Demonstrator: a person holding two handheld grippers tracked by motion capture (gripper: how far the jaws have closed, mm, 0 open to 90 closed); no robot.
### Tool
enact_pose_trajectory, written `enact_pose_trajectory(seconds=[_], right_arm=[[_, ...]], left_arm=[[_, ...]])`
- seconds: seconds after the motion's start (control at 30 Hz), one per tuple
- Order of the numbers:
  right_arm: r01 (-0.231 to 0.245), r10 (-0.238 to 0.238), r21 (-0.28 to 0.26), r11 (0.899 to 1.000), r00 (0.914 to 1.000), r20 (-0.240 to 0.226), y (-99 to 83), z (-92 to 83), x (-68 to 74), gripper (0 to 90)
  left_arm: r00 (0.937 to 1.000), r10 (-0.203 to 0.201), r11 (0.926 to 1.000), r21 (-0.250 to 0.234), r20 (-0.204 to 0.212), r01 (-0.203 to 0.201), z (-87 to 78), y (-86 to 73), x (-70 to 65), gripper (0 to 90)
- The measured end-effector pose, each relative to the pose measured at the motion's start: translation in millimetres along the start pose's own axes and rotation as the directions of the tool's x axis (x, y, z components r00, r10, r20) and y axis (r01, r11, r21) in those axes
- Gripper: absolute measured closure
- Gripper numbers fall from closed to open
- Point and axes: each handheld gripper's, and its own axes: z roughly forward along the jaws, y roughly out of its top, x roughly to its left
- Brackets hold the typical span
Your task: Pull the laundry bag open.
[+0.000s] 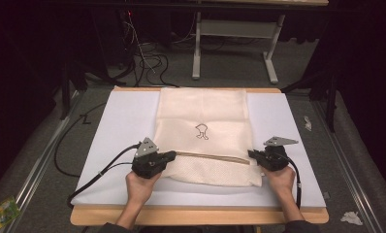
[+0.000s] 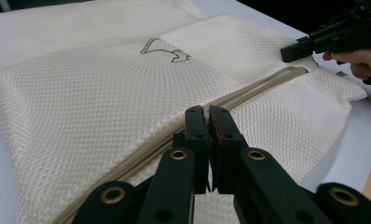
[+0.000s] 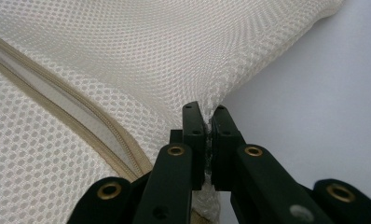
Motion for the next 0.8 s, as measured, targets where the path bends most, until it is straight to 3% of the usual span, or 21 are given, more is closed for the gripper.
enact_pose_trajectory(seconds=[0.23, 0.8], right_arm=[[-0.006, 0.006, 0.002, 1.000, 1.0000, 0.001, 0.3, -0.1, -0.7, 88.2], [0.002, -0.002, -0.006, 1.000, 1.0000, 0.001, 5.5, -2.0, 1.3, 88.2]], left_arm=[[0.9998, -0.017, 0.9998, -0.003, -0.002, 0.017, -5.9, -2.0, 5.1, 87.2], [0.9999, -0.002, 1.0000, 0.003, -0.013, 0.002, -9.6, -3.9, 5.8, 87.2]])
